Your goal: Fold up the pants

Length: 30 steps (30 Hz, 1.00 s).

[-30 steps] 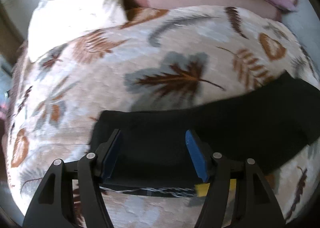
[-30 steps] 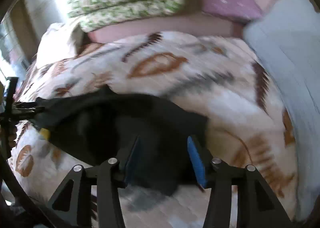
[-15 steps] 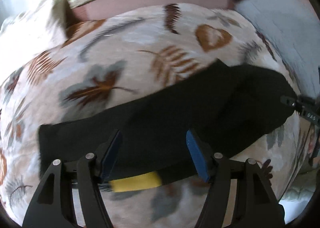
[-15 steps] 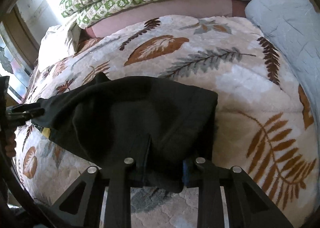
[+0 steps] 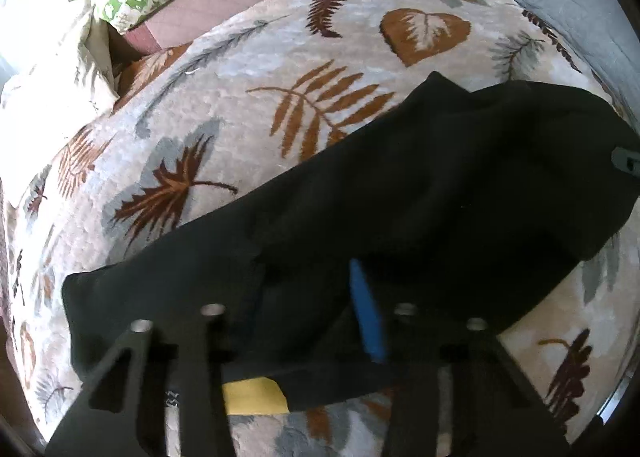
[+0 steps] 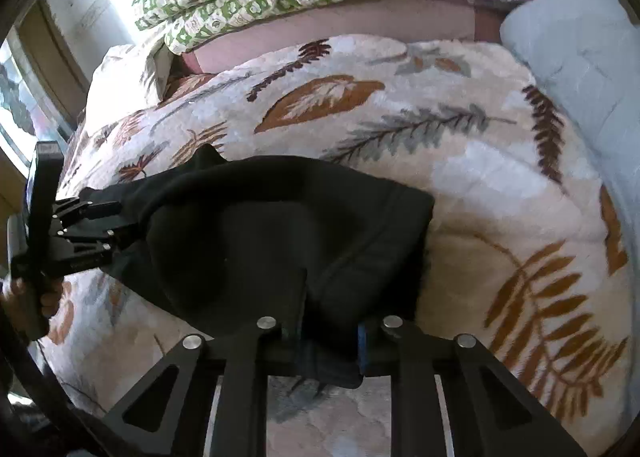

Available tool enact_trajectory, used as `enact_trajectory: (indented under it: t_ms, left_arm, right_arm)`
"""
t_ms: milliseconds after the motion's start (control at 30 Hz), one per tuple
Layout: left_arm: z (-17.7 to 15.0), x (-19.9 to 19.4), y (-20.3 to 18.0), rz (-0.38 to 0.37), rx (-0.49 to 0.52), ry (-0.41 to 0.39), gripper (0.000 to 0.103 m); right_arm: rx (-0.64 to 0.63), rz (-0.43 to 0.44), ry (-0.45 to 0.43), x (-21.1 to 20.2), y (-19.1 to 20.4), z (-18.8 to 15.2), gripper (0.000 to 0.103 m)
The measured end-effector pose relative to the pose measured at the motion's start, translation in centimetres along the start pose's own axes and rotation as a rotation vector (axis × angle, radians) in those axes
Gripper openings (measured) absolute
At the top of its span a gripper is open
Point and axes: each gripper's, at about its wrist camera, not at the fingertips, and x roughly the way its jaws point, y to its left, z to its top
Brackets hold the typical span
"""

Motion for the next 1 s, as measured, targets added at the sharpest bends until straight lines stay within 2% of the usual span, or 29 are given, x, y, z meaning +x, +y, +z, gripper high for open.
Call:
enact_trajectory:
  t_ms: [33,233,333,400,533,567,633,667,800,933,1000]
  left_arm:
    - [-0.1,-0.3,-0.1,-0.009,0.005,0.003,0.026]
    - [-1.5,-0.2,-0.1,-0.054,-0.012,0.053,0.027]
    - [-1.8,-0.3,-0.5,-0.041,0.004,0.035,0.027]
    - [-1.6,-0.8,-0.5,-0.061,0.001,0.035,0.025]
    - [-1.0,-2.5,-0.2,-0.107,-0.021,-0.016,0.026]
    - [-0.6,-2.9,-0.1,-0.111,-0.037,-0.038,0.026]
    - [0.0,-2.7,0.1,-0.137,-0.055,-0.033,0.038]
    - [0.2,-2.3,0.0,-0.131,-0.061,-0.022,0.040]
    - [-0.2,0.1,-0.4,-0.105,-0.058,0.050,0.041]
    - [-0.6,-0.4,-0.6,-0.091,-0.057,0.021,0.043]
    - [-0.8,-0.8,-0.1,-0.113,-0.086,0.023,0.043]
  right_arm:
    - [0.000,-0.001,-0.012,-0.5,-0.2,0.2,0.016]
    - [0.030,0.000,-0.034,-2.2,-2.9,1.0,0.016]
    - [0.010,-0.024,0.018,-0.5,-3.1,0.2,0.016]
    - [0.009,-0.026,0.042,0.5,-3.1,-0.5,0.016]
    - [0.029,-0.005,0.035,0.6,-3.5,-1.0,0.017]
    - [0.037,0.007,0.028,0.3,-3.5,-0.9,0.017]
    - [0.033,0.020,0.018,-0.3,-3.4,-1.0,0.017]
    - [0.036,0.022,0.021,-0.2,-3.5,-1.2,0.017]
    - [0.058,0.020,0.038,0.6,-3.8,-1.9,0.017]
    - [0.076,0.008,0.029,0.3,-3.6,-1.8,0.020]
    - [0.072,-0.019,0.021,-0.4,-3.1,-1.7,0.028]
